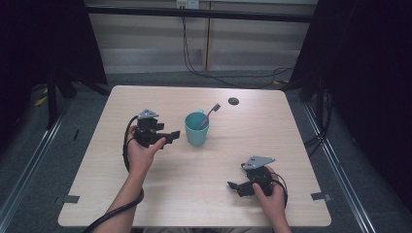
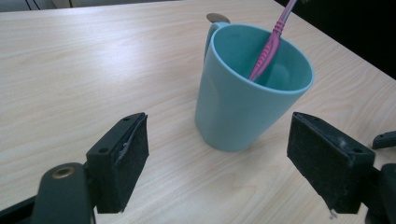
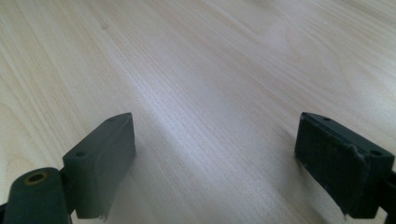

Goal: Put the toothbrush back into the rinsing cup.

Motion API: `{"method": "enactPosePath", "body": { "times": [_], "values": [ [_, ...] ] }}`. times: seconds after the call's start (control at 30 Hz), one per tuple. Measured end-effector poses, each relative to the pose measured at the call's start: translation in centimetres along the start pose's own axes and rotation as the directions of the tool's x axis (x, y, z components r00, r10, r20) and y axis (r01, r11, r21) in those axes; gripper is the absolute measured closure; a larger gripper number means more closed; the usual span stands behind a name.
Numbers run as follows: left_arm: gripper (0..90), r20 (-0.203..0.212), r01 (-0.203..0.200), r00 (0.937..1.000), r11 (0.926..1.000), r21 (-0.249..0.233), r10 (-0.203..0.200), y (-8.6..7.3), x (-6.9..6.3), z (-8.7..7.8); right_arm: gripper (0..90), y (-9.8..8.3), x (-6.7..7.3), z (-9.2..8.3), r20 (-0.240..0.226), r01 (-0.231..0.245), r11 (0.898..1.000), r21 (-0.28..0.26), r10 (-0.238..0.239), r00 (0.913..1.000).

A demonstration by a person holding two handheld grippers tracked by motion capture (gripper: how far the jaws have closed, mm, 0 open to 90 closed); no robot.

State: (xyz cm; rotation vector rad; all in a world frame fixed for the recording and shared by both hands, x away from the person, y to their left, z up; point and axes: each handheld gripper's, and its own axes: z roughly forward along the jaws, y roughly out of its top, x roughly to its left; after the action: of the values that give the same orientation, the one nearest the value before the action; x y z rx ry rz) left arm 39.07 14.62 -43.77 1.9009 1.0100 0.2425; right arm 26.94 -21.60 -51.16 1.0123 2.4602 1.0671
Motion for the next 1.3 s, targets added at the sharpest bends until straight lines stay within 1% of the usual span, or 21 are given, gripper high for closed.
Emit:
{"method": "enactPosePath", "body": {
  "times": [0.07,0.1,0.17,0.4,0.43,0.67,0.73,0.83,0.93,1.03,1.17,1.2,1.27,1.3],
  "values": [
    [20.6,0.001,0.006,1.0000,1.0000,-0.007,-0.006,-0.3,0.0,0.0,11.9,0.0,0.0,0.0,0.000,0.000,1.000,0.000,0.000,1.0000],
    [20.6,0.002,0.000,1.0000,1.0000,-0.001,0.000,-0.4,0.1,-0.1,11.9,0.0,0.0,0.0,0.000,0.000,1.000,0.000,0.000,1.0000],
    [20.6,0.006,0.005,1.0000,1.0000,-0.003,-0.005,-0.5,0.1,-0.1,11.9,0.0,0.0,0.0,0.000,-0.001,1.000,0.000,0.001,1.0000],
    [20.5,0.004,-0.003,1.0000,1.0000,0.004,0.003,-1.2,0.3,-0.4,11.9,0.0,0.0,0.0,0.000,0.000,1.000,0.000,0.000,1.0000],
    [20.5,0.003,0.002,1.0000,1.0000,0.002,-0.002,-1.3,0.3,-0.4,11.9,0.0,0.0,0.0,0.000,0.000,1.000,0.000,0.000,1.0000],
    [20.5,0.007,0.003,1.0000,1.0000,0.006,-0.003,-2.1,0.4,-0.6,11.9,0.0,0.0,0.0,0.000,0.000,1.000,0.000,0.000,1.0000],
    [20.3,0.005,-0.007,1.0000,0.9999,0.012,0.007,-2.3,0.6,-0.7,11.9,0.0,0.0,0.0,0.000,0.000,1.000,0.000,0.000,1.0000],
    [20.3,0.003,-0.009,1.0000,0.9998,0.018,0.009,-2.7,0.7,-0.8,11.9,0.0,0.0,0.0,0.000,0.000,1.000,0.000,0.000,1.0000],
    [20.3,0.004,-0.001,1.0000,0.9999,0.016,0.001,-3.1,0.9,-1.0,11.9,0.0,0.0,0.0,0.000,0.000,1.000,0.000,0.000,1.0000],
    [20.3,0.000,-0.004,1.0000,0.9997,0.022,0.004,-3.5,1.1,-1.1,11.9,0.0,0.0,0.0,0.000,0.000,1.000,0.000,0.000,1.0000],
    [20.3,-0.007,0.007,1.0000,0.9997,0.022,-0.007,-3.8,1.3,-1.3,11.9,0.0,0.0,0.0,0.000,0.000,1.000,0.000,0.000,1.0000],
    [20.3,-0.007,0.001,1.0000,0.9997,0.024,-0.001,-3.8,1.4,-1.4,11.9,0.0,0.0,0.0,0.000,0.000,1.000,0.000,0.000,1.0000],
    [20.4,-0.005,0.013,0.9999,0.9997,0.019,-0.013,-4.0,1.4,-1.5,11.9,0.0,0.0,0.0,0.000,0.000,1.000,0.000,0.000,1.0000],
    [20.3,-0.007,0.007,1.0000,0.9997,0.023,-0.007,-4.0,1.5,-1.6,11.9,0.0,0.0,0.0,0.000,0.000,1.000,0.000,0.000,1.0000]
  ]
}}
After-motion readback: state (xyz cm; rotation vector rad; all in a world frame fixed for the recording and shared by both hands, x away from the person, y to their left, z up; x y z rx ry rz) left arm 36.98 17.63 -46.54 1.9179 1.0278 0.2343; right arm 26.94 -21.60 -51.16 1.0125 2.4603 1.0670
